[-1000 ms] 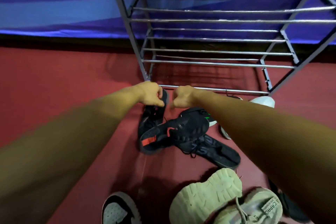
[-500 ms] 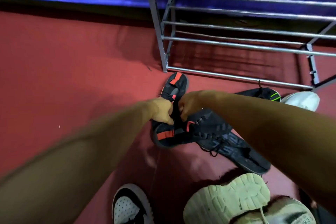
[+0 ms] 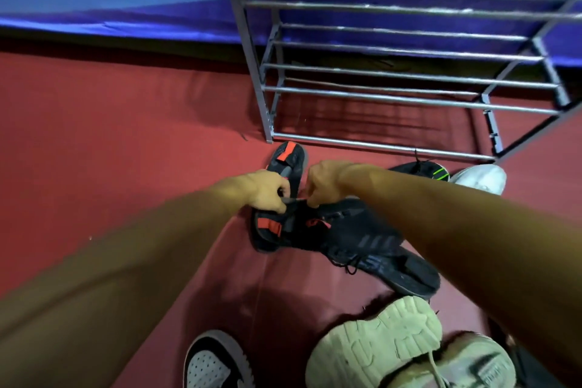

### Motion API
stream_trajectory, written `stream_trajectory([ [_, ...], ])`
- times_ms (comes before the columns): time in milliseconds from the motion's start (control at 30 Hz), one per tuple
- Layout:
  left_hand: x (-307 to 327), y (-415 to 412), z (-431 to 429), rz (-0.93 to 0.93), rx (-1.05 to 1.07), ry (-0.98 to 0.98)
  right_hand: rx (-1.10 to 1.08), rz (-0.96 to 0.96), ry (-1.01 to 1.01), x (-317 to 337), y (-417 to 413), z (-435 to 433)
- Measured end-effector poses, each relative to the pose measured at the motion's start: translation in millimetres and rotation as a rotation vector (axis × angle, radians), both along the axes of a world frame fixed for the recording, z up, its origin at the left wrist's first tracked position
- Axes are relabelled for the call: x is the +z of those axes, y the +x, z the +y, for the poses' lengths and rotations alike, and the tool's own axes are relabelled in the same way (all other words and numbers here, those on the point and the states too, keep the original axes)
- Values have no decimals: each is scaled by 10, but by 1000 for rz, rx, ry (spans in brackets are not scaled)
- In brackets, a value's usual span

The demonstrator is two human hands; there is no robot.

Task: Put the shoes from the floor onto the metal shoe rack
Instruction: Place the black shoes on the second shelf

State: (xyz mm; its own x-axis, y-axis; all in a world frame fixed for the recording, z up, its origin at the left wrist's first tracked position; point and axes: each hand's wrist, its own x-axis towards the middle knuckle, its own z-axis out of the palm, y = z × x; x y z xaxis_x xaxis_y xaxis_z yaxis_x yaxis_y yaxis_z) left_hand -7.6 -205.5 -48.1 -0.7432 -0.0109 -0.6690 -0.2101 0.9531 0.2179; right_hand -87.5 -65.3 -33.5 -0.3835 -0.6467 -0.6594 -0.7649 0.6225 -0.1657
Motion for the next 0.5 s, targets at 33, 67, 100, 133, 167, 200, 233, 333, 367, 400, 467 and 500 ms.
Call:
stream_trajectory([
  [33, 59, -39, 12, 33, 23, 10, -49, 7, -37, 92, -6, 78],
  [67, 133, -85, 21, 62, 43, 25, -100, 13, -76, 174, -17, 156],
  [100, 206, -130, 26, 89, 64, 46, -147, 16, -117, 260, -26, 231],
  [133, 294, -179, 23, 122, 85, 72, -199, 10, -163, 339, -45, 308],
  [167, 374, -226, 17, 164, 112, 102, -261, -11, -211, 421, -65, 389],
  [200, 458, -257, 22, 218, 149, 136, -320, -41, -259, 506, -89, 475],
  [233, 527, -288, 7, 282, 197, 170, -373, -65, -297, 601, -122, 558],
  [333, 767, -304, -24, 485, 411, 333, -537, -101, -467, 885, -219, 779],
  [367, 850, -297, -37, 547, 480, 397, -597, -129, -548, 977, -232, 837],
  [400, 946, -283, -31, 597, 541, 455, -658, -163, -625, 1055, -242, 875],
  [467, 1144, -260, 12, 648, 652, 559, -734, -222, -743, 1201, -250, 911],
  [500, 1227, -242, 53, 647, 719, 637, -753, -233, -782, 1267, -257, 906],
])
